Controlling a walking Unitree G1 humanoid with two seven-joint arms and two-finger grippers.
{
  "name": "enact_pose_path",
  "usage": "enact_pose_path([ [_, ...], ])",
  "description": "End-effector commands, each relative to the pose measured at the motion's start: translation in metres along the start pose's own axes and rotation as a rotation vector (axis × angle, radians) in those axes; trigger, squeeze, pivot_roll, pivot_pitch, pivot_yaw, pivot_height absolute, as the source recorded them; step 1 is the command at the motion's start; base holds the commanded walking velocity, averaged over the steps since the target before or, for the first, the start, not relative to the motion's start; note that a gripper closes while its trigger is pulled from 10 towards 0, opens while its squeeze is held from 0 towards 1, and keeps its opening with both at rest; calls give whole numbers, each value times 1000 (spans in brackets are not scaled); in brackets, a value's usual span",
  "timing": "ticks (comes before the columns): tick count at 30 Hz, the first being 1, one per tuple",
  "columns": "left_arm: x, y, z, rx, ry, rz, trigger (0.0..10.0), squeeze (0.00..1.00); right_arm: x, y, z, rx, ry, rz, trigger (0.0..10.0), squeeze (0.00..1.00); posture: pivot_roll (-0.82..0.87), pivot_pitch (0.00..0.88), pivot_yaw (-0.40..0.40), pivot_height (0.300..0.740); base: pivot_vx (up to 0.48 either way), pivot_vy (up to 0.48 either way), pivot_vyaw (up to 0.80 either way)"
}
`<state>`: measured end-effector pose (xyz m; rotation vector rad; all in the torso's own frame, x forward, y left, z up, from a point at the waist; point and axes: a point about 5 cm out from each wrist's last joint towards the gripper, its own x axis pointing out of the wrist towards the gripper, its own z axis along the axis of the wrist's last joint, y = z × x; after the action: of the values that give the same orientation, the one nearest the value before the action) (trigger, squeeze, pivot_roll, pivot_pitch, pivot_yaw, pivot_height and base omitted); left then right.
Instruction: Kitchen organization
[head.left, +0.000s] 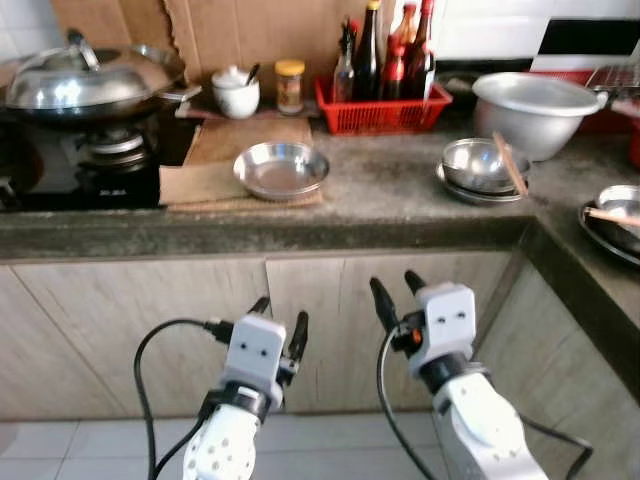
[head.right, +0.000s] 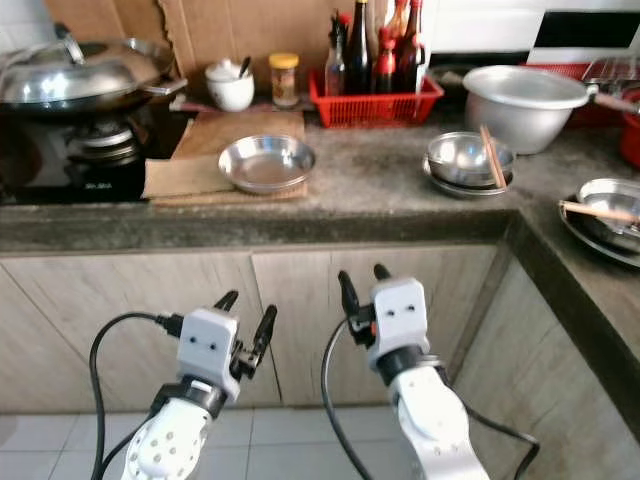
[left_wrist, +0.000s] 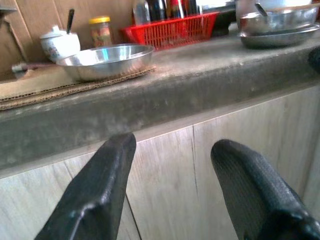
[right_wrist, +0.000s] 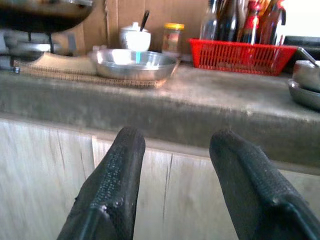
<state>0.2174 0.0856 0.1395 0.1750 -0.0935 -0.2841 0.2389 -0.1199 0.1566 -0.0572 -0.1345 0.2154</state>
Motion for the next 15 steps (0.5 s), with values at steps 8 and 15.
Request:
enact_pose_path([
  [8, -1, 4, -1, 10, 8, 12, 10000, 0, 1, 3, 4, 21, -15, 5, 10000, 0, 143, 69, -21, 740, 0, 60, 0],
  [15, -1, 4, -1, 12, 7, 16, 10000, 0, 1, 3, 5, 24, -19, 10, 10000, 0, 145, 69, -21, 740, 0, 0, 0],
])
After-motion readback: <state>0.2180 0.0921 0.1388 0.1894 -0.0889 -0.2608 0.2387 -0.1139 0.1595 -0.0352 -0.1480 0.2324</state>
